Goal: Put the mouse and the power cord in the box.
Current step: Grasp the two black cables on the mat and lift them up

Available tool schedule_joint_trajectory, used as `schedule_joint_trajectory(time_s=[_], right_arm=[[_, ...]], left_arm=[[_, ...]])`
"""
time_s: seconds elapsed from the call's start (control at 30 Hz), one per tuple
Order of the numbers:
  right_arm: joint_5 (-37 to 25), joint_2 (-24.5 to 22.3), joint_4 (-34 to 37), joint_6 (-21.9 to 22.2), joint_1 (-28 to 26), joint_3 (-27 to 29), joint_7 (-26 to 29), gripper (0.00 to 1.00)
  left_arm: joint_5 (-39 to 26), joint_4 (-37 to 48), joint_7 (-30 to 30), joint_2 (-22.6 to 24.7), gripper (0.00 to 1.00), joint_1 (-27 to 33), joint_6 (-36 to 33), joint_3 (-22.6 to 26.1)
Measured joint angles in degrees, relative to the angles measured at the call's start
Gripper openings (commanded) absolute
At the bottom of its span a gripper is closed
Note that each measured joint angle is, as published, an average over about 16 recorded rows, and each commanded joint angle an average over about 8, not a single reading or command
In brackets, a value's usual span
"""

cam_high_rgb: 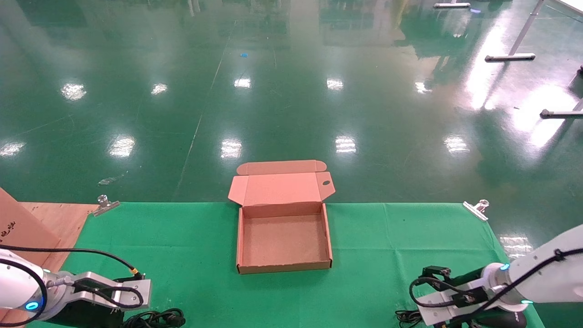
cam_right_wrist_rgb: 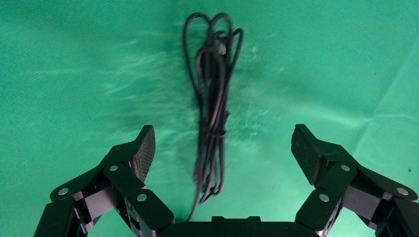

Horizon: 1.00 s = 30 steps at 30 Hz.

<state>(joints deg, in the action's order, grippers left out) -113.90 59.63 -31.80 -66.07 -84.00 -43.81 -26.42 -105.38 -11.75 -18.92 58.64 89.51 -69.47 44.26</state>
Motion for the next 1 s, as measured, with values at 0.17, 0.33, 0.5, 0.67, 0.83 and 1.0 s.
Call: schedule_joint_trajectory(time_s=[0.17,0.33,0.5,0.67,0.83,1.0], right_arm=[[0.8,2.9,8.0,2.2,-1.6,0.4,-4.4,0.83],[1.8,4.8,14.1,3.6,-3.1,0.9,-8.1,0.21],[2.6,6.0,18.8,4.2,-4.3,1.3,-11.2,0.00],[3.1,6.8,22.3,4.5,-5.2,1.6,-13.6,0.00],[3.4,7.3,24.8,4.7,-5.9,1.8,-15.3,0.00],[3.6,7.7,26.7,4.8,-6.4,1.9,-16.4,0.00]], left_arm=[[0.3,3.7,-2.7,0.8,0.96,0.3,2.4,-0.3],[0.9,6.1,-4.8,1.2,0.38,0.8,3.5,-0.8],[1.5,7.7,-6.4,1.4,0.00,1.0,3.3,-1.1],[1.9,8.9,-7.7,1.4,0.00,1.3,2.6,-1.4],[2.2,9.9,-8.4,1.3,0.00,1.5,2.1,-1.6],[2.4,10.5,-8.7,1.2,0.00,1.7,2.4,-1.7]])
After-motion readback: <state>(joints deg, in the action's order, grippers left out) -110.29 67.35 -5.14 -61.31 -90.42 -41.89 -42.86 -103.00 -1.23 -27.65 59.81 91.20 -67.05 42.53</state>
